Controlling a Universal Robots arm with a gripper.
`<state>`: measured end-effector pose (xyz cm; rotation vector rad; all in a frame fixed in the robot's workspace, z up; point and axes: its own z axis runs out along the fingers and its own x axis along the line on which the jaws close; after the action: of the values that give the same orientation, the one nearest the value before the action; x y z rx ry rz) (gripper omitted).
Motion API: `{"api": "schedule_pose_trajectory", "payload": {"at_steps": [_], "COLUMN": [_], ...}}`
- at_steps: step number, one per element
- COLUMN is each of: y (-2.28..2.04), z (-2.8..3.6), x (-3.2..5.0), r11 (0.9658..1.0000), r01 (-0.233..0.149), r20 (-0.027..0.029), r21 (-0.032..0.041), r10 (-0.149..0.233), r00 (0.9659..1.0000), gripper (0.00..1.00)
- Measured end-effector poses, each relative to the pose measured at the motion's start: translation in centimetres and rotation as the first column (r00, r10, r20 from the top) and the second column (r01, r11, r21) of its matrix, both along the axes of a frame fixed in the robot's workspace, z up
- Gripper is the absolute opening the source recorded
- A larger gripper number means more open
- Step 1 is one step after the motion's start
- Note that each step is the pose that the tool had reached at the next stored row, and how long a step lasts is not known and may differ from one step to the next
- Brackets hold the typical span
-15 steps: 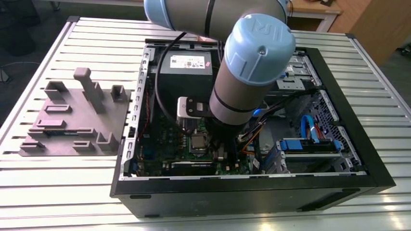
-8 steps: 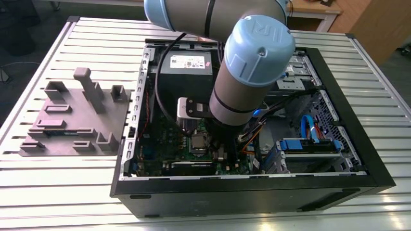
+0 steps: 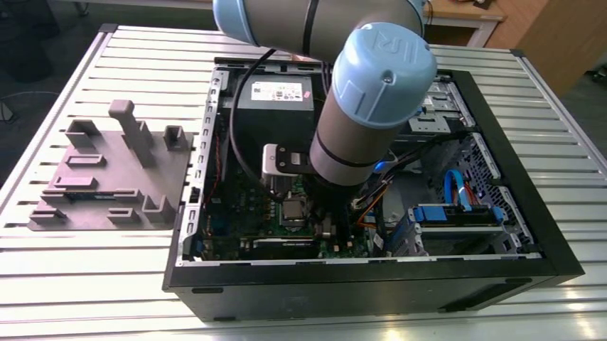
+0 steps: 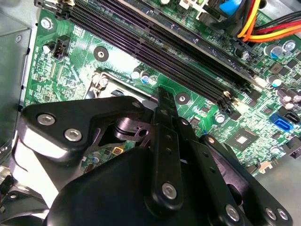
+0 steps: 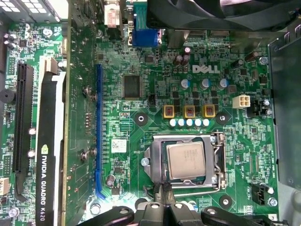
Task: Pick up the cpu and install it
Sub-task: 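Install the first cpu locking lever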
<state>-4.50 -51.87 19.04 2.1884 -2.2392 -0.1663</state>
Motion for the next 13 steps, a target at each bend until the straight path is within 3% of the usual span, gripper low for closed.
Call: {"api": "schedule_pose_trajectory", "payload": {"at_steps": [13], "y": [0.0], "z": [-0.15], "x": [0.26], "r11": [1.0], "r01": [0.0], "r20": [0.0002], "r21": [0.006], "r10": [0.0], "r00": [1.0], "gripper": [0.1]}}
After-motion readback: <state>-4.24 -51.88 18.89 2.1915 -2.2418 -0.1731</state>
